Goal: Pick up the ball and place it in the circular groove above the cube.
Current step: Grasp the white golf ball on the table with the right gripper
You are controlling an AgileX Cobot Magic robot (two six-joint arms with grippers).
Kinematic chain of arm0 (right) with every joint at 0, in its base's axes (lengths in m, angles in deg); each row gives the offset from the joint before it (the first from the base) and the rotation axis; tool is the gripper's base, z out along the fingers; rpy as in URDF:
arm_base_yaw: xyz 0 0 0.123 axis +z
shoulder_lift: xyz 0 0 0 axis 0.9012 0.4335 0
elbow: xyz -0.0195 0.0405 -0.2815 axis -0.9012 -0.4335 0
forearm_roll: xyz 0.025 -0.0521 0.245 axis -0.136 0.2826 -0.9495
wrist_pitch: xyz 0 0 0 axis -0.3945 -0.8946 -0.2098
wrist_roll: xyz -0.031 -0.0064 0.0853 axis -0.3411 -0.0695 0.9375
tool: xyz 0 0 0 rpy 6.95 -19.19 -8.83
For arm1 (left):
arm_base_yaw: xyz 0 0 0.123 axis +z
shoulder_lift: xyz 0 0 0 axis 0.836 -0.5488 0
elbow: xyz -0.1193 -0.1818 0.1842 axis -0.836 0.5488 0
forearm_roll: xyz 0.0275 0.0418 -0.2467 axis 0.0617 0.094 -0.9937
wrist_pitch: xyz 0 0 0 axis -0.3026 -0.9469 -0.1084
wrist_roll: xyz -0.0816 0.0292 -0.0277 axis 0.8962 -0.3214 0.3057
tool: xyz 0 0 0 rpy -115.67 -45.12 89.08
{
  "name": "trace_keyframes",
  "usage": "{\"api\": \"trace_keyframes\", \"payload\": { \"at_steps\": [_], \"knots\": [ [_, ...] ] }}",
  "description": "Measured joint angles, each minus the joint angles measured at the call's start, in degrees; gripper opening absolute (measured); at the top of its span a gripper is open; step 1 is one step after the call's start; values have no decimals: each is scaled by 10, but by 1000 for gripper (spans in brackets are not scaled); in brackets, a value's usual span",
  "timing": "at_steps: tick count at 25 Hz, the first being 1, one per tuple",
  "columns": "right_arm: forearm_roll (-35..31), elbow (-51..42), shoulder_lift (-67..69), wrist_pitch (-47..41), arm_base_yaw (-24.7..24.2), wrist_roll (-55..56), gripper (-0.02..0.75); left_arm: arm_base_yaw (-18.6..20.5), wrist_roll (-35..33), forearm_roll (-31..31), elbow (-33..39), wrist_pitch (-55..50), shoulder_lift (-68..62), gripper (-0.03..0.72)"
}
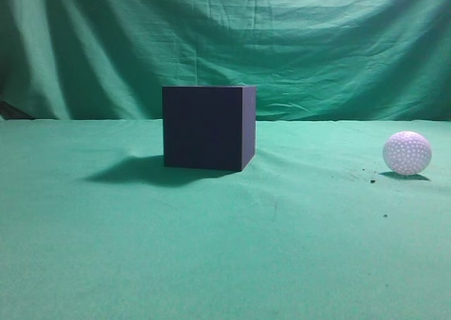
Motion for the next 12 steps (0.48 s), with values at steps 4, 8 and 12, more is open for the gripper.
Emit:
{"api": "trace_keyframes", "payload": {
  "at_steps": [4,8,12],
  "knots": [
    [0,0,0,0,0,0,0,0,0,0,0,0,0,0],
    [6,-1,0,34,0,0,0,0,0,0,0,0,0,0],
    [-16,-1,0,136,0,0,0,0,0,0,0,0,0,0]
  ]
}}
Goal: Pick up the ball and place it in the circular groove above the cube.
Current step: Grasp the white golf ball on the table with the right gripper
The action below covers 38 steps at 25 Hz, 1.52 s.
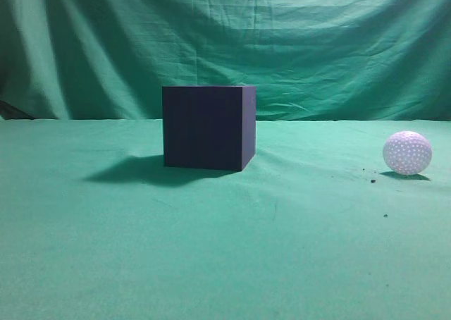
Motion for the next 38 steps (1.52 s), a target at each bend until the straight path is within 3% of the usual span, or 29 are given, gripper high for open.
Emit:
{"api": "trace_keyframes", "payload": {
  "at_steps": [5,7,11,16,25,33,38],
  "knots": [
    [-23,0,0,176,0,0,0,0,0,0,0,0,0,0],
    [-32,4,0,192,0,0,0,0,0,0,0,0,0,0],
    [-38,69,20,84,0,0,0,0,0,0,0,0,0,0],
    [-49,148,148,-28,0,7,0,0,0,0,0,0,0,0],
    [-102,190,332,-92,0,20,0,0,0,0,0,0,0,0],
    [-107,342,535,-277,0,-50,0,0,0,0,0,0,0,0],
    [-97,408,643,-304,59,-54,0,0,0,0,0,0,0,0]
  ]
}}
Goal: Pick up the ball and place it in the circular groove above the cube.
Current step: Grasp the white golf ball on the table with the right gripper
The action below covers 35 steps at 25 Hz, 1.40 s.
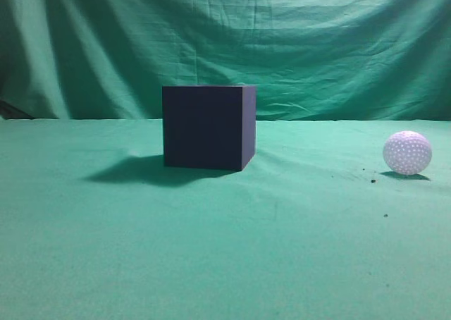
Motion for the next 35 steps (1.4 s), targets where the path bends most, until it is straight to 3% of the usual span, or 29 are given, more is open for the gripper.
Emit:
{"api": "trace_keyframes", "payload": {
  "at_steps": [7,8,9,16,19,25,26,32,35],
  "knots": [
    [78,81,120,-5,81,12,0,0,0,0,0,0,0,0],
    [81,90,133,-5,88,6,49,0,0,0,0,0,0,0],
    [86,96,146,-4,92,0,49,0,0,0,0,0,0,0],
    [114,124,235,0,97,0,487,0,0,0,0,0,0,0],
    [119,133,273,19,97,6,610,0,0,0,0,0,0,0],
    [124,155,330,44,97,22,594,0,0,0,0,0,0,0],
    [126,159,340,45,97,24,551,0,0,0,0,0,0,0],
    [128,170,370,46,97,36,550,0,0,0,0,0,0,0],
    [140,171,373,45,97,57,390,0,0,0,0,0,0,0]
  ]
}}
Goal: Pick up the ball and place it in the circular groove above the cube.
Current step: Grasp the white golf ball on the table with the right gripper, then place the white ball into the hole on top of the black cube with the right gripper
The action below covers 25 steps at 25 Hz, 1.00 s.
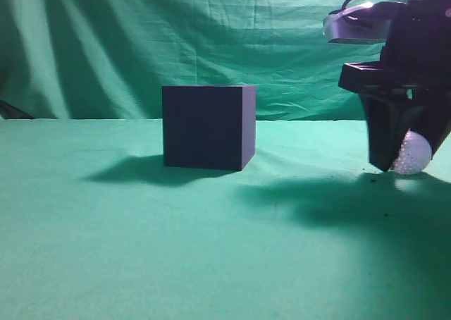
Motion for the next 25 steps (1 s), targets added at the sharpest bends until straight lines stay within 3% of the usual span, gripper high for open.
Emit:
{"api": "trace_keyframes", "payload": {
  "at_steps": [2,6,13,18,22,25],
  "knots": [
    [10,1,0,-6,0,11,303,0,0,0,0,0,0,0],
    [17,35,0,-66,0,19,309,0,0,0,0,0,0,0],
    [-4,194,-30,-167,5,16,309,0,0,0,0,0,0,0],
    [-15,260,-47,-172,75,1,309,0,0,0,0,0,0,0],
    [-20,264,-36,-144,146,-3,309,0,0,0,0,0,0,0],
    [-21,266,-17,-106,171,-4,309,0,0,0,0,0,0,0]
  ]
}}
